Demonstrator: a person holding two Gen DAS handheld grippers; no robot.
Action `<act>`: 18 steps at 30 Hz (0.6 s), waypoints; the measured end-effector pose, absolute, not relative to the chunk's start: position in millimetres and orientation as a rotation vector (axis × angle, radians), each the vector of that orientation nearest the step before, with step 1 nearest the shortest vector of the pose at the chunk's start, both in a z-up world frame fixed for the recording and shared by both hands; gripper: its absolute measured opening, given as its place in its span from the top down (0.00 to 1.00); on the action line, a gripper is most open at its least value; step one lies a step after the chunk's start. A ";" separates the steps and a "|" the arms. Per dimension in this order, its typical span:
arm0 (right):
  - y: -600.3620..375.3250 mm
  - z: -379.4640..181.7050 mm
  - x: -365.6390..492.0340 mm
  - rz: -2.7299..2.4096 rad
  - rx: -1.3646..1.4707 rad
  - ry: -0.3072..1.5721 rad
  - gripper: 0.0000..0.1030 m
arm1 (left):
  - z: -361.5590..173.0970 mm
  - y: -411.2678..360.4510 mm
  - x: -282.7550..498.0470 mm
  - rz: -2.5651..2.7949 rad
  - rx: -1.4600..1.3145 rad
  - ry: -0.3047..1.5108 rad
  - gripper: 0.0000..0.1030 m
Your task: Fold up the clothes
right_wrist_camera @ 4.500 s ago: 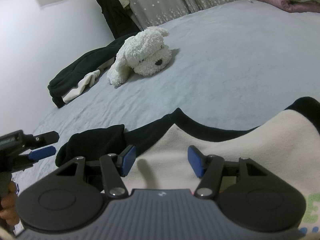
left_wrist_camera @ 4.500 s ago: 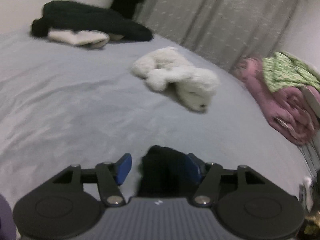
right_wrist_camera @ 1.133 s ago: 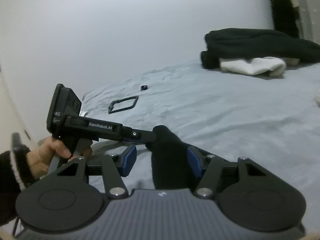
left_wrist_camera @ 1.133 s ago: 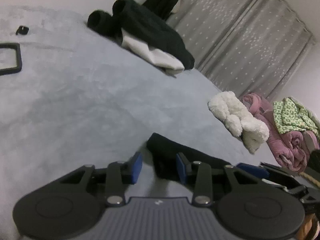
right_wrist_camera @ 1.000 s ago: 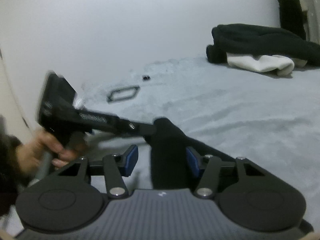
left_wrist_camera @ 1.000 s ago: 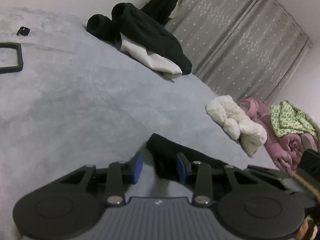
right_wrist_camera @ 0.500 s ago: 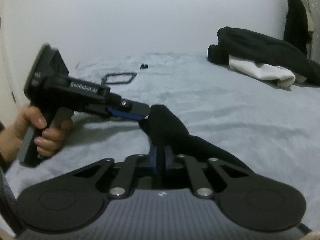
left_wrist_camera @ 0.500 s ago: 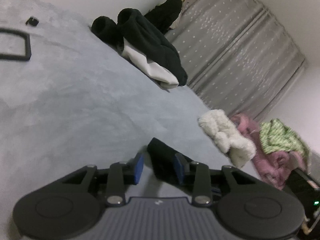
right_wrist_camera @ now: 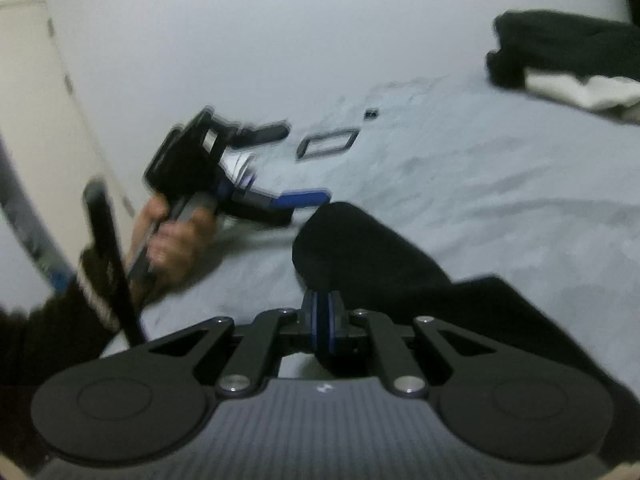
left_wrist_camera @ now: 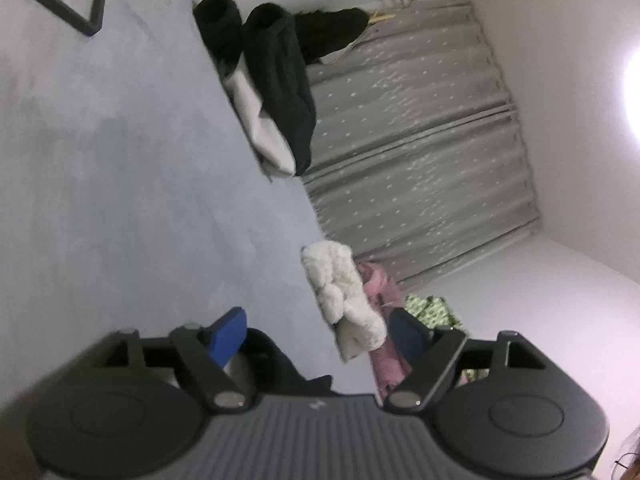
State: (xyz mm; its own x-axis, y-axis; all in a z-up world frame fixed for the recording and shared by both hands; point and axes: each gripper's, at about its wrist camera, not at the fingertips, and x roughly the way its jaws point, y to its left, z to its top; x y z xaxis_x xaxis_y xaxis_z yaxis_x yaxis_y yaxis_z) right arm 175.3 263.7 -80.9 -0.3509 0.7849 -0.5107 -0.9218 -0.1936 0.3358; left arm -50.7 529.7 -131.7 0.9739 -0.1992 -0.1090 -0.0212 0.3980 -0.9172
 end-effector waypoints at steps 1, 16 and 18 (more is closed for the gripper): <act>263.8 -82.7 173.7 1.811 -0.294 0.722 0.94 | -129.9 527.8 -49.9 -0.103 -1.152 0.231 0.23; 270.1 -76.8 169.8 1.788 -0.331 0.713 0.74 | -104.6 483.3 4.2 0.209 -0.822 0.573 0.92; 265.8 -68.8 175.2 1.737 -0.294 0.714 0.55 | -96.2 479.8 6.2 0.239 -0.772 0.565 0.94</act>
